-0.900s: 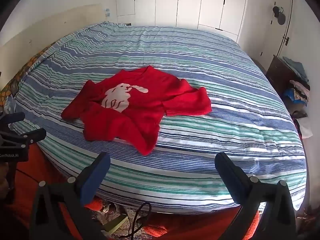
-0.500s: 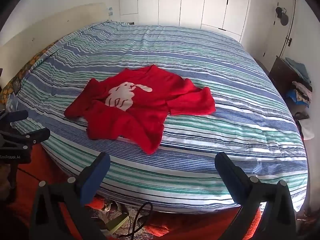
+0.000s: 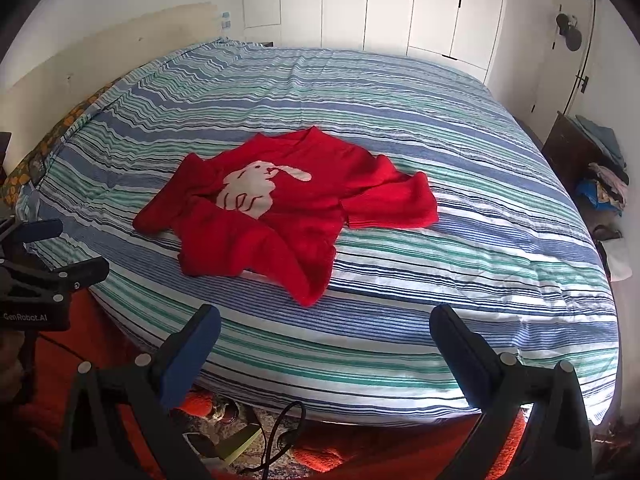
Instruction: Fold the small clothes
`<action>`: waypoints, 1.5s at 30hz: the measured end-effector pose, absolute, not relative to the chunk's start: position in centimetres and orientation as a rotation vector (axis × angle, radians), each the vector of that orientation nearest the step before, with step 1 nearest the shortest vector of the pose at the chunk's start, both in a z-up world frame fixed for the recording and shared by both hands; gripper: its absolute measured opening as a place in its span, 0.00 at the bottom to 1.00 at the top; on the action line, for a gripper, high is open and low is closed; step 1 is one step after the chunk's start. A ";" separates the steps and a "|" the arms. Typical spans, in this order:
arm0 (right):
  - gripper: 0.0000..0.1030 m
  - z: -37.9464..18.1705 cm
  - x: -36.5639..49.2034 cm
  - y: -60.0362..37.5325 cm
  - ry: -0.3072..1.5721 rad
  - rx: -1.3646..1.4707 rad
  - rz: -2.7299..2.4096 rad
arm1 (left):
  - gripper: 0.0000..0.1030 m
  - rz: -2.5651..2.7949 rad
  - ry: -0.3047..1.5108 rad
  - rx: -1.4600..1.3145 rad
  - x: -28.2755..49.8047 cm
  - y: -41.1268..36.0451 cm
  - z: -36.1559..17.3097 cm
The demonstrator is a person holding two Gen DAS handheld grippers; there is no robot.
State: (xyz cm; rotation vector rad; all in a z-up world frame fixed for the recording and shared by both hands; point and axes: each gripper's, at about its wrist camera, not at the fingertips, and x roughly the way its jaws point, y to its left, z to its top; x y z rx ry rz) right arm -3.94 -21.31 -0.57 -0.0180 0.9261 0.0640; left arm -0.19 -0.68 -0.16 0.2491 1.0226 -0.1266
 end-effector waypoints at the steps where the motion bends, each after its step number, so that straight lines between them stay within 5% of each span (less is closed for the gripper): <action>1: 1.00 -0.6 -4.0 -21.2 0.926 -0.018 0.066 | 1.00 -0.123 1.027 0.257 -0.2 -0.8 -0.2; 45: 1.00 -1.2 -4.0 -21.0 0.944 -0.012 0.070 | 1.00 -0.124 1.048 0.250 -0.1 -0.7 -0.8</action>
